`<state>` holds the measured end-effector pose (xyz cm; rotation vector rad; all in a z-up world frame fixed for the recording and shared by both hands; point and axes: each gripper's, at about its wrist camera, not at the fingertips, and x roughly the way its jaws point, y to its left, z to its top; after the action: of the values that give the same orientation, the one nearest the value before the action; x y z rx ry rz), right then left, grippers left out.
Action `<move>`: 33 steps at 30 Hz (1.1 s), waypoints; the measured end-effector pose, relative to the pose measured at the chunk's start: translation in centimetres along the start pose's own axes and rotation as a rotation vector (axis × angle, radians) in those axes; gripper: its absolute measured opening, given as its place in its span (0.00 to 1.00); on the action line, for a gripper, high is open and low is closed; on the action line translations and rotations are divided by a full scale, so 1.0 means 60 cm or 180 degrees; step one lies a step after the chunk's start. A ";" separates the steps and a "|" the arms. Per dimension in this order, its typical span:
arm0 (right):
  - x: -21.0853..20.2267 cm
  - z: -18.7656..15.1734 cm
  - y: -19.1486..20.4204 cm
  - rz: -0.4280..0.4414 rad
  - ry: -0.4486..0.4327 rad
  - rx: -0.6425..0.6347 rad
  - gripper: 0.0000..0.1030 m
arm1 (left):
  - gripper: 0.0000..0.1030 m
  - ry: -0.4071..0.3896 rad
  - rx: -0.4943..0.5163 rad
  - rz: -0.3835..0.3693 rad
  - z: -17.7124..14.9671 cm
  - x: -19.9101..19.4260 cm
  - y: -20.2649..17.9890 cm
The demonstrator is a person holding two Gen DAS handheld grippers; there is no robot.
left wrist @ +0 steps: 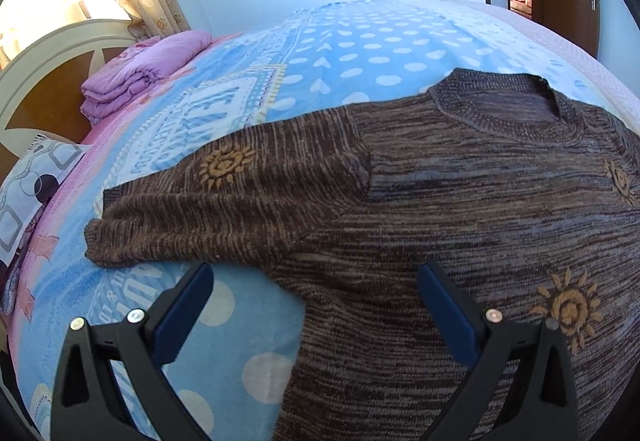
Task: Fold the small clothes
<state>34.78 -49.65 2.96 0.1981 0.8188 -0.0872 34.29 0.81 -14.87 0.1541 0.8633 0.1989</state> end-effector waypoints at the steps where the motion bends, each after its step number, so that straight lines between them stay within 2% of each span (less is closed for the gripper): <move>1: -0.007 0.003 0.019 0.0036 -0.0012 -0.0072 0.08 | 1.00 0.0000 -0.0008 -0.0010 0.000 0.000 0.001; 10: -0.037 0.024 0.184 0.0404 -0.0018 -0.0530 0.07 | 1.00 -0.0127 0.0018 -0.0126 0.002 -0.015 0.010; 19: -0.009 0.007 0.332 0.0699 0.0107 -0.0831 0.07 | 1.00 -0.0163 0.0068 -0.0301 0.006 -0.027 0.028; 22: 0.024 -0.009 0.378 0.0817 0.0205 -0.0837 0.07 | 1.00 -0.0070 0.0032 -0.0445 0.004 -0.025 0.035; 26: 0.080 -0.043 0.443 0.1069 0.0396 -0.0736 0.07 | 1.00 0.0215 -0.0098 -0.0919 -0.001 -0.014 0.046; 28: 0.113 -0.068 0.473 0.1329 0.0565 -0.0660 0.08 | 1.00 0.0268 -0.0091 -0.0888 -0.004 -0.016 0.046; 29: 0.136 -0.086 0.487 0.1448 0.0681 -0.0584 0.12 | 1.00 0.0259 -0.0071 -0.0879 -0.004 -0.019 0.046; 30: 0.150 -0.097 0.494 0.1482 0.0746 -0.0545 0.34 | 1.00 0.0255 -0.0053 -0.0880 -0.005 -0.024 0.048; 31: 0.162 -0.110 0.499 0.1538 0.0837 -0.0533 0.70 | 1.00 0.0254 -0.0046 -0.0875 -0.005 -0.028 0.050; 32: 0.165 -0.127 0.499 0.1666 0.0898 -0.0530 0.78 | 1.00 0.0240 -0.0029 -0.0875 -0.005 -0.034 0.051; 33: 0.160 -0.135 0.494 0.1745 0.0878 -0.0531 0.78 | 1.00 0.0193 0.0007 -0.0906 -0.003 -0.044 0.052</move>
<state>40.08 -18.99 -5.27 0.2744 1.0148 0.5326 32.16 3.21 -12.39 0.0260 0.9354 -0.0639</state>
